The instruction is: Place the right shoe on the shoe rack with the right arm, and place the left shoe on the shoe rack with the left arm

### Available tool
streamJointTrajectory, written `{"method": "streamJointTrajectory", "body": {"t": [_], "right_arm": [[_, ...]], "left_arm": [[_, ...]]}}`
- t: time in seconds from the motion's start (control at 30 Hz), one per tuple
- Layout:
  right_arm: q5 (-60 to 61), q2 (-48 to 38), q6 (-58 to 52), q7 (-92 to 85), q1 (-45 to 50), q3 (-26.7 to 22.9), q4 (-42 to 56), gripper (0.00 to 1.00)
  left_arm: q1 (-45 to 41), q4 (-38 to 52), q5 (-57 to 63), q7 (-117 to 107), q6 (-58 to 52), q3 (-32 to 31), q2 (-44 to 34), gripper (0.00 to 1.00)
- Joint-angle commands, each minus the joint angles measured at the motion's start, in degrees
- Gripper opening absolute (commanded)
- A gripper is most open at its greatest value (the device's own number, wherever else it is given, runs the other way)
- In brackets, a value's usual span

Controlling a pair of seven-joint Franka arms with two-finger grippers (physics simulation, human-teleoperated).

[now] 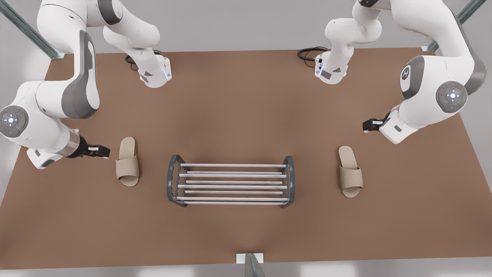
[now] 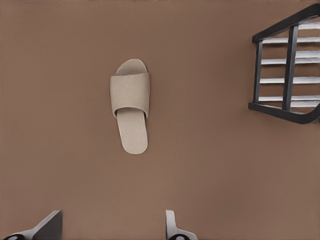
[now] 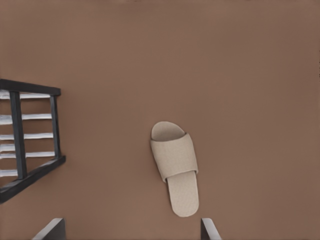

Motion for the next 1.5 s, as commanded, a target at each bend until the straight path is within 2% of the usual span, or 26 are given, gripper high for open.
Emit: {"method": "streamJointTrajectory", "body": {"t": [0.0,0.07,0.1,0.13,0.17,0.2,0.23,0.27,0.3,0.33,0.37,0.4,0.47,0.5,0.57,0.67,0.73,0.87,0.93,1.13,1.2,1.3,1.33,1.47], "right_arm": [[0.0,-0.1,5.1,3.3,0.0,0.0,0.0,1.0],[0.0,-0.1,5.1,3.3,0.0,0.0,0.0,1.0],[0.0,-0.1,5.1,3.3,0.0,0.0,0.0,1.0],[0.0,-0.1,5.1,3.3,0.0,0.0,0.0,1.0],[0.0,-0.1,5.1,3.3,0.0,0.0,0.0,1.0],[0.0,-0.1,5.1,3.3,0.0,0.0,0.0,1.0],[0.0,-0.1,5.1,3.3,0.0,0.0,0.0,1.0],[0.0,-0.1,5.1,3.3,0.0,0.0,0.0,1.0],[0.0,-0.1,5.1,3.3,0.0,0.0,0.0,1.0],[0.0,-0.1,5.1,3.3,0.0,0.0,0.0,1.0],[0.0,-0.1,5.1,3.3,0.0,0.0,0.0,1.0],[0.0,-0.1,5.1,3.3,0.0,0.0,0.0,1.0],[0.0,-0.1,5.1,3.3,0.0,0.0,0.0,1.0],[0.0,-0.1,5.1,3.3,0.0,0.0,0.0,1.0],[0.0,-0.1,5.1,3.3,0.0,0.0,0.0,1.0],[0.0,-0.1,5.1,3.3,0.0,0.0,0.0,1.0],[0.0,-0.1,5.1,3.3,0.0,0.0,0.0,1.0],[0.0,-0.1,5.1,3.3,0.0,0.0,0.0,1.0],[0.0,-0.1,5.1,3.3,0.0,0.1,0.0,1.0],[0.2,0.1,5.2,2.9,0.0,0.0,0.0,1.0],[0.8,3.0,9.5,2.6,0.1,0.4,-0.2,1.0],[-0.2,0.1,5.1,-0.8,0.3,3.9,-0.1,1.0],[-9.3,-3.2,13.0,-1.7,5.0,3.8,-7.3,1.0],[-22.1,-11.3,39.4,-16.3,4.6,3.6,-28.5,1.0]], "left_arm": [[0.0,0.2,0.1,-3.1,1.8,0.0,0.4,1.0],[0.2,-0.5,0.3,-2.7,-1.2,0.5,2.3,1.0],[0.6,-2.3,-1.1,-1.3,-1.1,3.4,2.3,1.0],[0.6,-13.6,-16.3,13.8,7.7,14.9,0.4,1.0],[0.4,-23.0,-20.8,18.2,18.2,17.2,-1.5,1.0],[0.1,-33.2,-26.2,22.7,33.5,17.5,-2.9,1.0],[0.0,-43.0,-36.4,34.0,50.3,17.5,-3.0,1.0],[-0.2,-48.2,-44.5,41.9,61.9,16.7,-3.0,1.0],[-0.6,-51.5,-55.8,49.0,74.4,13.4,-2.8,1.0],[-0.6,-51.9,-73.4,58.5,81.5,9.0,-2.3,1.0],[-0.4,-52.0,-90.5,78.3,79.0,9.3,-1.1,1.0],[-0.2,-52.2,-114.3,98.4,76.5,9.3,-0.6,1.0],[0.2,-57.5,-122.4,115.1,65.6,16.5,-1.1,1.0],[0.2,-58.9,-136.1,127.6,64.4,16.8,-1.2,1.0],[0.2,-62.0,-148.6,139.6,56.0,16.9,-0.6,1.0],[0.2,-64.3,-157.6,147.8,46.5,16.7,2.4,1.0],[0.2,-64.2,-160.1,149.2,44.5,16.4,2.5,1.0],[0.2,-64.3,-162.5,149.4,44.6,15.7,2.9,1.0],[0.1,-64.3,-170.0,148.6,44.5,12.3,3.5,1.0],[0.1,-62.6,-172.3,136.6,44.6,10.7,7.1,1.0],[-0.2,-62.5,-174.6,134.1,45.4,9.4,7.1,1.0],[-0.7,-61.6,-174.6,127.3,46.3,8.4,7.2,1.0],[-0.6,-60.8,-174.5,126.6,46.9,8.4,7.7,1.0],[-0.6,-58.0,-174.6,124.4,47.0,8.3,9.8,1.0]]}}
